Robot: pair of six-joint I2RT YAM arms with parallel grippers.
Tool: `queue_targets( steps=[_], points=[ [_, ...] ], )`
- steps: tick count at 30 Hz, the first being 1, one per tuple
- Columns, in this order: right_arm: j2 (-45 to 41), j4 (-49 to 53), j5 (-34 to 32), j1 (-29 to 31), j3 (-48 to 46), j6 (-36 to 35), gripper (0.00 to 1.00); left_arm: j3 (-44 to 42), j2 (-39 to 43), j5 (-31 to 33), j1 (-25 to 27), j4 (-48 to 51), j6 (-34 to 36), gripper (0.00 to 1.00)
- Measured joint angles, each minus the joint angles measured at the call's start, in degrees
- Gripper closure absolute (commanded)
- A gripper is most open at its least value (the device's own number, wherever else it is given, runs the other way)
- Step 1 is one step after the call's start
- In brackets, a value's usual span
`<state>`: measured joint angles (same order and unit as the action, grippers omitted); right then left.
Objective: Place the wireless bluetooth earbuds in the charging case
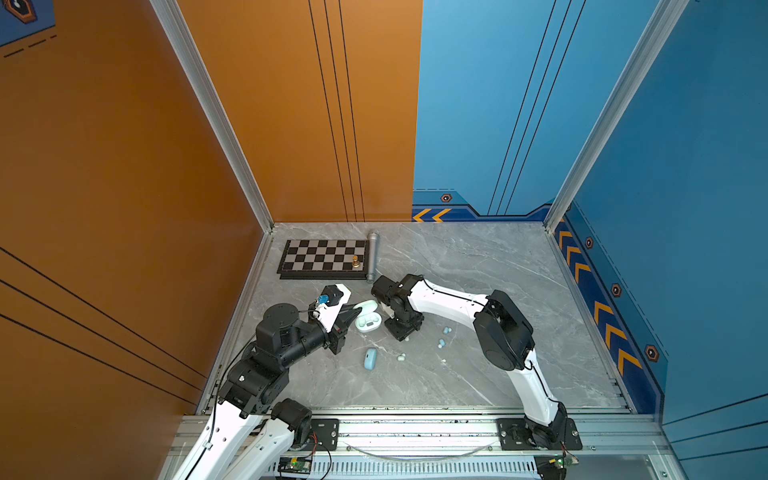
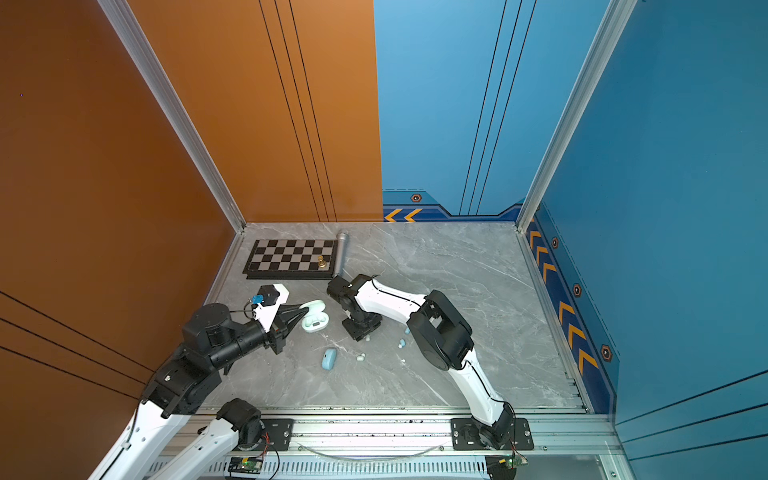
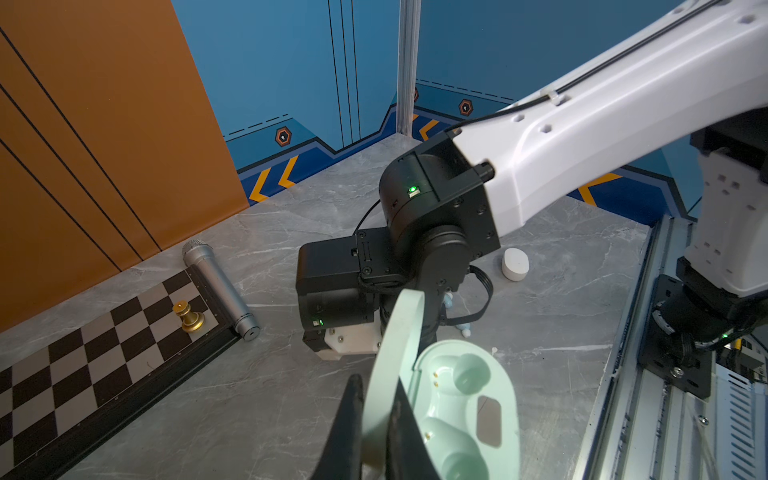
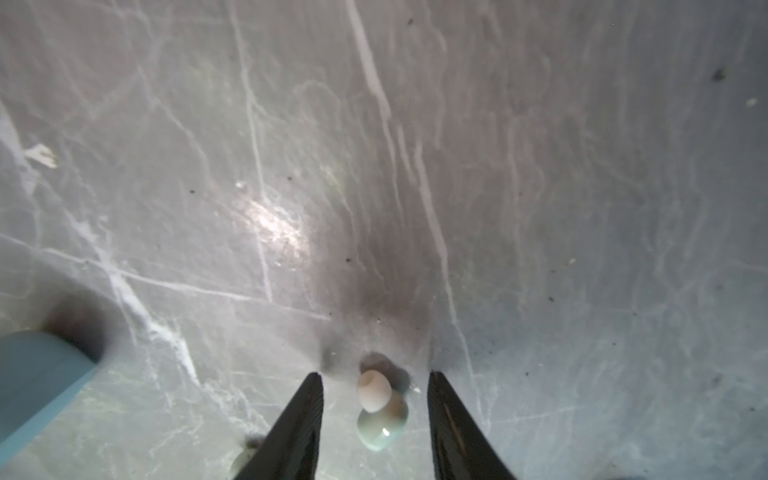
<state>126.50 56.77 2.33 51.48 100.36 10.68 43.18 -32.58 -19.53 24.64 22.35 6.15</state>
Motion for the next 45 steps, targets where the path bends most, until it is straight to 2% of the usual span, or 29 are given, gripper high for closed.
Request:
queue_targets(
  steps=[8, 16, 21, 29, 32, 35, 38, 41, 44, 45],
  points=[
    [0.72, 1.36, -1.11, 0.72, 0.17, -3.37, 0.80, 0.07, 0.00, 0.02, 0.00, 0.20, 0.02, 1.00],
    [0.72, 1.99, -0.85, 0.52, 0.20, -1.62, 0.84, 0.55, -0.11, 0.02, 0.00, 0.24, 0.44, 1.00],
    [-0.33, 2.05, 1.46, -2.40, -1.38, 7.87, 0.83, 0.66, -0.48, 0.00, 0.00, 0.22, 0.44, 1.00],
    [-14.36, -9.66, 6.69, -11.30, -22.38, 38.03, 0.81, 0.63, -1.95, -0.04, 0.07, -1.86, 0.22, 1.00],
    [-16.61, -14.40, 6.71, -11.87, -26.84, 48.02, 0.80, 0.63, -2.58, -0.04, 0.07, -3.13, 0.13, 1.00],
    [-17.25, -17.59, 6.67, -12.22, -27.96, 55.74, 0.73, 0.52, -2.97, -0.04, 0.07, -4.63, -0.04, 1.00],
    [-17.22, -20.09, 6.54, -12.92, -27.96, 60.08, 0.70, 0.50, -3.06, -0.04, 0.07, -5.49, -0.04, 1.00],
    [-17.40, -20.87, 6.43, -13.51, -27.96, 60.94, 0.66, 0.48, -2.95, -0.02, 0.07, -5.84, -0.02, 1.00],
    [-18.56, -19.89, 6.01, -13.77, -27.36, 56.59, 0.63, 0.48, -2.45, 0.00, 0.07, -5.88, -0.02, 1.00],
    [-19.08, -18.86, 5.92, -13.77, -26.27, 52.78, 0.62, 0.48, -2.19, 0.00, 0.07, -5.88, -0.02, 1.00]
  ],
)
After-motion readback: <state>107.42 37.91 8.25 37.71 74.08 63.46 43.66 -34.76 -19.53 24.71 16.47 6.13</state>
